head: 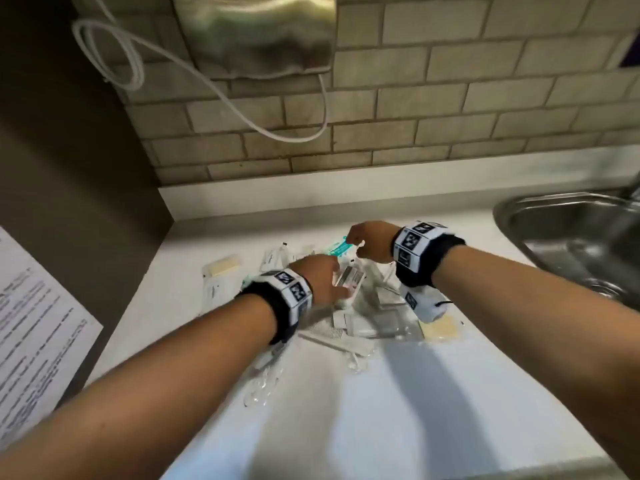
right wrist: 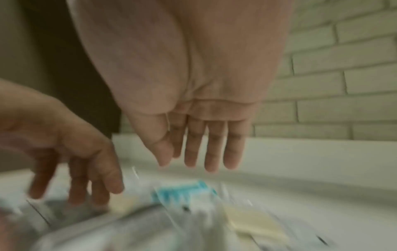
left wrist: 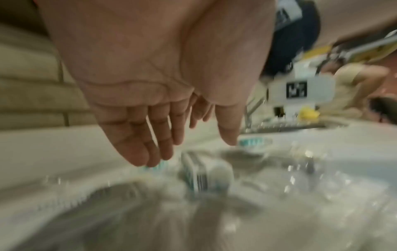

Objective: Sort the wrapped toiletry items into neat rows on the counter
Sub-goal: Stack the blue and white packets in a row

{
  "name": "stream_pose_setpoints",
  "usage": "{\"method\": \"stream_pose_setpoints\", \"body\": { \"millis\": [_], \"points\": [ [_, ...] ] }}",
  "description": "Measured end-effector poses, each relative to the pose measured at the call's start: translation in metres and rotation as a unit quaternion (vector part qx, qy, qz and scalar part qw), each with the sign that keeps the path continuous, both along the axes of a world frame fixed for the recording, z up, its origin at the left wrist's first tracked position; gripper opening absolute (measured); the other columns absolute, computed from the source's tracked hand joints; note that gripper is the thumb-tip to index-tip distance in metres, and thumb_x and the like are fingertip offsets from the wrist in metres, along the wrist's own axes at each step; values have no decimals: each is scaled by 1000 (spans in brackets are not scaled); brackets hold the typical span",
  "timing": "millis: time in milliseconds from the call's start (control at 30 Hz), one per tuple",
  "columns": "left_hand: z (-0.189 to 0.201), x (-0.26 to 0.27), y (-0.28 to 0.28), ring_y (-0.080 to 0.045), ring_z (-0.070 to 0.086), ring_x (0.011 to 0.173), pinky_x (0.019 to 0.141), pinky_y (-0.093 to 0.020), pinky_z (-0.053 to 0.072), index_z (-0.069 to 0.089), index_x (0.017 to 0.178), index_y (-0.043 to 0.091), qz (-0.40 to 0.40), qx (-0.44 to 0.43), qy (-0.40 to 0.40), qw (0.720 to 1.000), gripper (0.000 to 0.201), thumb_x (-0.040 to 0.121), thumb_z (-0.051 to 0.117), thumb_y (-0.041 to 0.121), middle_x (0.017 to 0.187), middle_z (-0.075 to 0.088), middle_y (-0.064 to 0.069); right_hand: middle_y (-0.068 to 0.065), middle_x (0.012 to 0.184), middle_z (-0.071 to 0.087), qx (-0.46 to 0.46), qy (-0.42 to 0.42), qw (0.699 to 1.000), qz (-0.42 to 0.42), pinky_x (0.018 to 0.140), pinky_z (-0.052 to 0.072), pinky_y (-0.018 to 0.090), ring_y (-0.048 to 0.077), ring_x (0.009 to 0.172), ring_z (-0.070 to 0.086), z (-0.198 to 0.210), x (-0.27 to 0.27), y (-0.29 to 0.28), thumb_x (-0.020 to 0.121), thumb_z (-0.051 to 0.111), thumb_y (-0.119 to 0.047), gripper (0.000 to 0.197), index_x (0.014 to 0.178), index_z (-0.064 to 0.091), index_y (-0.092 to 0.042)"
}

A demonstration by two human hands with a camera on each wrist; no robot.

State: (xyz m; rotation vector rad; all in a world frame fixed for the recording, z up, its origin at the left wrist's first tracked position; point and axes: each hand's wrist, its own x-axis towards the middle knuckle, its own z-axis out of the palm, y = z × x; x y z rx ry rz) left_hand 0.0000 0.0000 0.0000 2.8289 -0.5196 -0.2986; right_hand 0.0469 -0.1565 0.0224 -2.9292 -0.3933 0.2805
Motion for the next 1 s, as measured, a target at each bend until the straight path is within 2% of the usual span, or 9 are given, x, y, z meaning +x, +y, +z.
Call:
{"method": "stream_pose_setpoints", "body": {
  "millis": [100,200,300,367,467,600,733,867,1000],
  "points": [
    [-13,4,-13,-23,61,95,75,-29,48,57,121,18,19,41,27,999,65,73,71,60,115,64,-3,5,150,43,-31,47,998,-32,111,30,28,23,137,41,-14,16,-1,95,52,-11,50,144,43,-16],
    [-23,12,-18,-20,54,75,62,-25,42,57,106,18,37,2,16,999,54,70,75,55,101,65,-2,3,155,35,-43,75,996,-36,114,28,30,23,142,35,-26,38,-2,94,54,-10,61,150,33,-20],
    [-25,22,-20,-22,57,80,62,-26,43,57,109,12,36,5,29,999,48,75,73,42,92,61,-3,2,156,34,-63,76,995,-17,112,34,35,26,141,36,-31,57,2,89,52,0,75,153,23,-27],
    [-24,28,-22,-23,58,81,59,-25,41,56,104,10,38,5,44,998,40,80,70,40,84,58,-2,2,154,36,-91,72,993,13,111,39,40,29,137,39,-37,67,6,87,59,-4,80,153,23,-31],
    [-21,34,-19,-21,56,80,63,-27,41,47,120,15,73,-67,84,992,47,85,63,41,91,58,-1,-2,142,47,-113,66,991,18,103,46,42,27,127,50,-48,79,7,76,78,-18,84,145,35,-40],
    [-19,39,-9,-22,55,73,61,-32,41,49,108,17,139,-174,115,968,25,95,42,37,88,60,-6,5,135,51,-94,42,994,35,101,44,38,28,128,47,-47,87,7,82,73,-22,64,139,47,-28],
    [-16,41,9,-26,62,85,65,-32,48,58,105,14,167,-271,135,938,30,100,35,31,97,63,-11,14,134,54,-39,67,997,20,96,45,32,32,120,55,-40,85,-1,80,72,-14,57,133,53,-13],
    [-4,36,32,-16,58,67,44,-20,40,60,98,11,216,-351,87,907,28,100,33,21,92,63,-13,14,126,60,43,70,997,7,87,45,30,30,109,58,-9,70,-10,80,73,-14,53,128,53,-7],
    [4,23,45,-8,59,69,42,-16,39,60,98,9,244,-380,48,891,30,102,32,21,85,63,-3,14,112,61,108,33,993,23,71,40,28,24,85,53,10,44,-12,80,73,-19,46,118,51,-6]
  ]
}}
